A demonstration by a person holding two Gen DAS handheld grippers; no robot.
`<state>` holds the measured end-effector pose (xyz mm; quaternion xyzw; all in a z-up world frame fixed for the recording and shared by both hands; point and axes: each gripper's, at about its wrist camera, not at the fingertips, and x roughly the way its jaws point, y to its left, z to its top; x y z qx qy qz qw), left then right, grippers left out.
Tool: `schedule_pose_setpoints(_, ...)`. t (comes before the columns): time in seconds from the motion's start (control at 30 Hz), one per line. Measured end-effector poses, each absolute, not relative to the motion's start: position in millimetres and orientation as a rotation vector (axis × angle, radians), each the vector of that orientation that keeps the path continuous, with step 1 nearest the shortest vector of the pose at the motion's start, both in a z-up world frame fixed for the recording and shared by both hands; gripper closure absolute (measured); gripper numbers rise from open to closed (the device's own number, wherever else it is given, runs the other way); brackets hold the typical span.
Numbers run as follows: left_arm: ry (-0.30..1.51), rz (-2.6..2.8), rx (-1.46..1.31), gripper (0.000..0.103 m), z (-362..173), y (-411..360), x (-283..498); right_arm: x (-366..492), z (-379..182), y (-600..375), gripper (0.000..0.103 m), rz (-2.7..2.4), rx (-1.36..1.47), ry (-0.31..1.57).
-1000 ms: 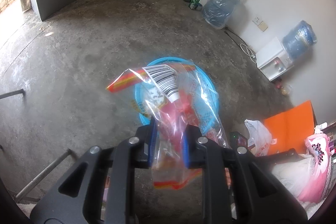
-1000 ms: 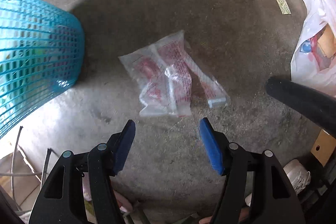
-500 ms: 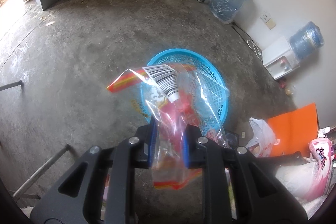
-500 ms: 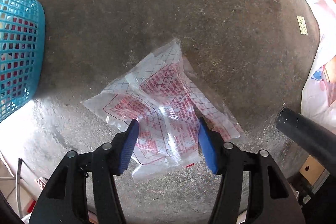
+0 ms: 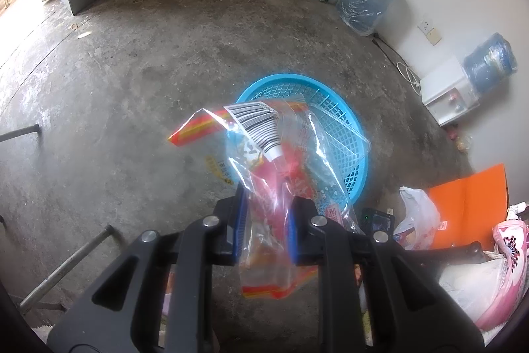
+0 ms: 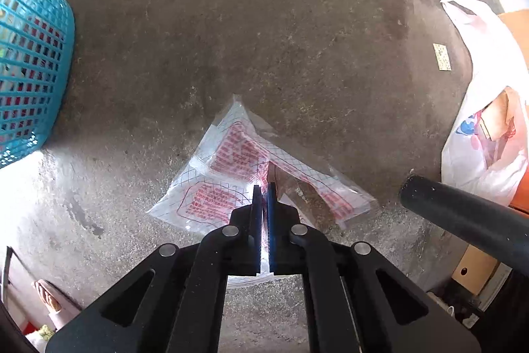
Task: Collect trash
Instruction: 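Open both tools over the blue wastebasket to drop both bags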
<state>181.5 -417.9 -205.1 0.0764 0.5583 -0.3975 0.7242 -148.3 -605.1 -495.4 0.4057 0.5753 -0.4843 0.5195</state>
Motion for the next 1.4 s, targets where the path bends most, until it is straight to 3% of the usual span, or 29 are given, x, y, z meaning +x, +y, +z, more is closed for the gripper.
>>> schedule_pose_setpoints(0.33, 1.351, -0.875, 0.103, 0.082, -238.9, -466.7, 208.8, -162.4, -302.1, -591.6, 0.100, -1.268, 0.865, 0.905)
schedule_pose_setpoints(0.43, 1.381, -0.900, 0.106, 0.070, -265.6, -488.5, 210.9, -157.8, -250.7, -613.1, 0.100, -1.228, 0.821, 0.789)
schedule_pose_setpoints(0.5, 1.411, -0.909, 0.096, 0.052, -285.2, -496.1, 211.5, -150.7, -223.7, -619.4, 0.100, -1.181, 0.793, 0.731)
schedule_pose_setpoints(0.57, 1.440, -0.912, 0.077, 0.050, -300.4, -496.3, 212.6, -133.9, -198.6, -617.6, 0.100, -1.135, 0.756, 0.700)
schedule_pose_setpoints(0.63, 1.467, -0.915, 0.026, 0.041, -308.6, -491.0, 213.3, -117.2, -182.2, -617.1, 0.100, -1.078, 0.731, 0.692)
schedule_pose_setpoints(0.8, 1.476, -0.919, -0.109, 0.030, -305.0, -477.7, 226.2, -70.4, -177.7, -621.9, 0.100, -0.949, 0.742, 0.709)
schedule_pose_setpoints(1.07, 1.425, -0.876, -0.222, 0.027, -283.2, -447.6, 245.6, -2.8, -212.6, -633.2, 0.094, -0.792, 0.824, 0.801)
schedule_pose_setpoints(1.1, 1.420, -0.872, -0.232, 0.027, -281.8, -444.6, 246.9, 3.3, -218.6, -633.2, 0.090, -0.788, 0.831, 0.823)
schedule_pose_setpoints(1.17, 1.416, -0.856, -0.256, 0.027, -280.6, -438.4, 250.2, 11.2, -229.5, -633.6, 0.072, -0.797, 0.832, 0.876)
schedule_pose_setpoints(1.27, 1.413, -0.837, -0.264, 0.027, -280.6, -434.1, 251.9, 12.0, -232.6, -628.5, 0.063, -0.812, 0.831, 0.901)
schedule_pose_setpoints(1.4, 1.389, -0.852, -0.229, 0.027, -272.9, -432.7, 247.2, -4.6, -224.1, -619.7, 0.062, -0.835, 0.844, 0.883)
